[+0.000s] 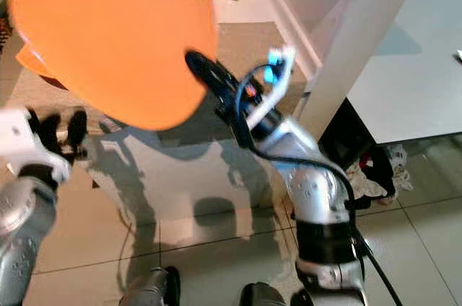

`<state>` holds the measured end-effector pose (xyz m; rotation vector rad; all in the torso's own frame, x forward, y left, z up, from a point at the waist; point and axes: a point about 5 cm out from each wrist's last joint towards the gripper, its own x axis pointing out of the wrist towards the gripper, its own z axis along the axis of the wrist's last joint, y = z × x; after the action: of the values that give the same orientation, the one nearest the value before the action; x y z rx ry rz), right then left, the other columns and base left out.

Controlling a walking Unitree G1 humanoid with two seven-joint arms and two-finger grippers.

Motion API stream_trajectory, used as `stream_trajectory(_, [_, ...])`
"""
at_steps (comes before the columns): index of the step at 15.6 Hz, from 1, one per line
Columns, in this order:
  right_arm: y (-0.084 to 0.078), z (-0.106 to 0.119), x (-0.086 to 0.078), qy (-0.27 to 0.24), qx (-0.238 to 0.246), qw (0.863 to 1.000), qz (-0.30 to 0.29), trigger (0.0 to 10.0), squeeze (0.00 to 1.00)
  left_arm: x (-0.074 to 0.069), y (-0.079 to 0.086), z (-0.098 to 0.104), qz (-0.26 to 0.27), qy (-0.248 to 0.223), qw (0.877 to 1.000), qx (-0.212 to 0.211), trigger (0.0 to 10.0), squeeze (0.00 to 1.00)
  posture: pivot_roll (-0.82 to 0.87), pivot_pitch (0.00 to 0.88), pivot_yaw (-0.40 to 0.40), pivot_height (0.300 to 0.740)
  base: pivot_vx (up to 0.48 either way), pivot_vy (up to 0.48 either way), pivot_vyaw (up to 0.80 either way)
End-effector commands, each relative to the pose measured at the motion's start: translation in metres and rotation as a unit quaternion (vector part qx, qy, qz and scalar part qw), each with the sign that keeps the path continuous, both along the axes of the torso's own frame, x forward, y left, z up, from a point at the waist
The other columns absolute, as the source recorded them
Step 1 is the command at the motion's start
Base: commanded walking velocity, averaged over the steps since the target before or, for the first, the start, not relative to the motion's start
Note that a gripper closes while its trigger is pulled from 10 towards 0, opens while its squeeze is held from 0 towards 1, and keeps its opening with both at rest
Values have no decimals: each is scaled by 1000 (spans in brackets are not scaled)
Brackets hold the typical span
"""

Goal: Setting the table

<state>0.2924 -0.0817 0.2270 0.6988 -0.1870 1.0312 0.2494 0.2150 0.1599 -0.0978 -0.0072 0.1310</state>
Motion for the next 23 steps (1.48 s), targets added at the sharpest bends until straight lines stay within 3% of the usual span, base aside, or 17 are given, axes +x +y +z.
stream_trajectory(1, [0, 11, -8, -33, 8, 999, 3, 10000, 0, -3, 1, -1, 10, -4, 1000, 5, 10000, 0, 2, 114, 27, 740, -292, 0, 0])
stream_trajectory(9, [2, 0, -8, -19, -5, 1000, -1, 10000, 0, -1, -9, 0, -5, -17, 1000, -2, 10000, 0, 4, 114, 25, 740, -363, 0, 0])
stream_trajectory(11, [2, -6, -6, -10, -19, 1000, -13, 10000, 0, 2, -15, -1, -16, -17, 1000, -3, 10000, 0, 3, 115, 23, 740, -366, 0, 0])
stream_trajectory(13, [4, -25, 0, 7, -70, 996, -45, 10000, 0, 3, -21, -4, -42, -20, 999, -3, 10000, 0, 0, 112, 23, 740, 0, 0, 0])
stream_trajectory(14, [4, -49, 5, 25, -129, 988, -81, 10000, 0, 2, -27, -13, -65, -11, 998, -3, 10000, 0, 2, 107, 21, 740, 0, 0, 0])
stream_trajectory(16, [0, -69, 8, 38, -164, 980, -103, 10000, 0, 0, -31, -24, -79, 1, 997, -3, 10000, 0, 3, 106, 18, 740, 0, 0, 0])
stream_trajectory(21, [-21, -120, 12, 93, -227, 955, -164, 10000, 0, -11, -42, -82, -123, 87, 989, 1, 10000, 0, -4, 101, 21, 740, 0, -58, 0])
stream_trajectory(23, [-19, -129, 10, 94, -239, 953, -160, 10000, 0, -13, -46, -87, -127, 90, 988, -4, 10000, 0, -2, 103, 20, 740, 0, -442, 0])
